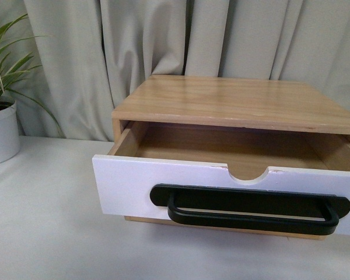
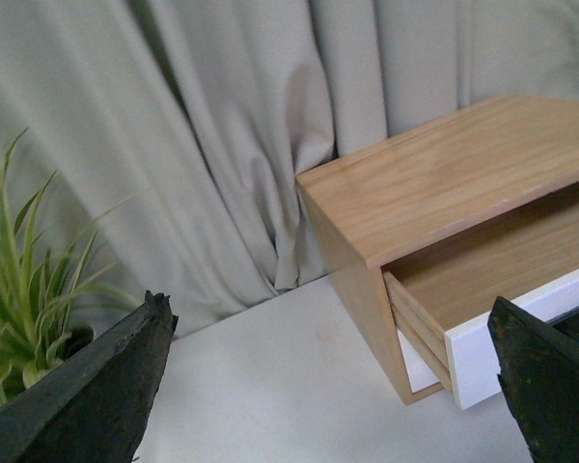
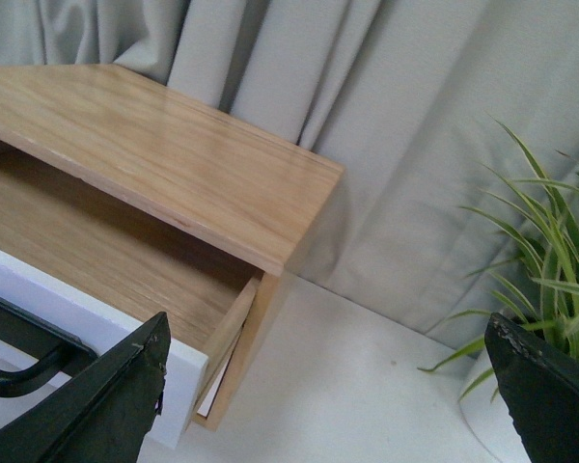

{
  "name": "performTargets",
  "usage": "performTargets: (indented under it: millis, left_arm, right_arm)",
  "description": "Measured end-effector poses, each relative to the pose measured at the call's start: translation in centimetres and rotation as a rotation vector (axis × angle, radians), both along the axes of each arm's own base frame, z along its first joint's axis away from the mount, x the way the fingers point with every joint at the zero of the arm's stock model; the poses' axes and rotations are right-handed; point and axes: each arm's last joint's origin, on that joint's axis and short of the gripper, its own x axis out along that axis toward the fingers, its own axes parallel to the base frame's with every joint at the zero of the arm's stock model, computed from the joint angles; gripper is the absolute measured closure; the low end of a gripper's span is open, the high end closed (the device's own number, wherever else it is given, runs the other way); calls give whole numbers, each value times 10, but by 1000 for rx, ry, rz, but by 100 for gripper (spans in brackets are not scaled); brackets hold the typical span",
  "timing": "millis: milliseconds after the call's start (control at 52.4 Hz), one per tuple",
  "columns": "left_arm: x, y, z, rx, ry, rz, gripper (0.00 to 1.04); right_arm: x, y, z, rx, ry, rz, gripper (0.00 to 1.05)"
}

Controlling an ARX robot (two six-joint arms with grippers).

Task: Pull drawer

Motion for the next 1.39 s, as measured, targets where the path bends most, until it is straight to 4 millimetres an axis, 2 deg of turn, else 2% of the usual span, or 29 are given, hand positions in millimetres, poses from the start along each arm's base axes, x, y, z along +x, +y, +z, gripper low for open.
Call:
performTargets:
  millis: [153,286,420,439,477,534,649,744,859,916,954,1088,1393]
  left_arm:
    - [-27,20,-15,-164,62,68,6]
    - [-34,30,-25,-290,138,140,6]
    - [-34,30,-25,-326,147,146,7]
    - [-35,30,-26,-331,148,175,10]
    - [-35,28,-30,-347,149,279,20]
    - [-36,26,-36,-352,142,330,31]
    - [-46,21,-51,-354,151,346,56]
    - [-47,16,-55,-357,135,376,72]
    - [-47,8,-64,-352,151,331,94]
    - [-47,8,-67,-355,153,336,101]
    - [-47,8,-69,-356,152,342,101]
    - [-47,8,-74,-356,151,339,101]
    - [-47,8,-83,-356,150,337,101]
  right_arm:
    - [-25,-3,-7,82,-33,-127,9]
    - [-30,-4,-9,161,-12,-167,9]
    - [-30,-4,-9,183,-7,-165,9]
    - [-30,-4,-9,185,-8,-168,9]
    - [-31,-3,-12,252,34,-217,18]
    - [-32,0,-17,298,59,-243,28]
    - [-35,7,-25,332,61,-233,52]
    - [-37,11,-30,341,61,-234,69]
    - [-38,15,-34,344,61,-238,89]
    - [-39,21,-36,346,59,-253,100]
    - [-39,23,-37,344,59,-238,104]
    - [-49,25,-44,346,71,-227,104]
    - [-50,25,-55,347,64,-224,104]
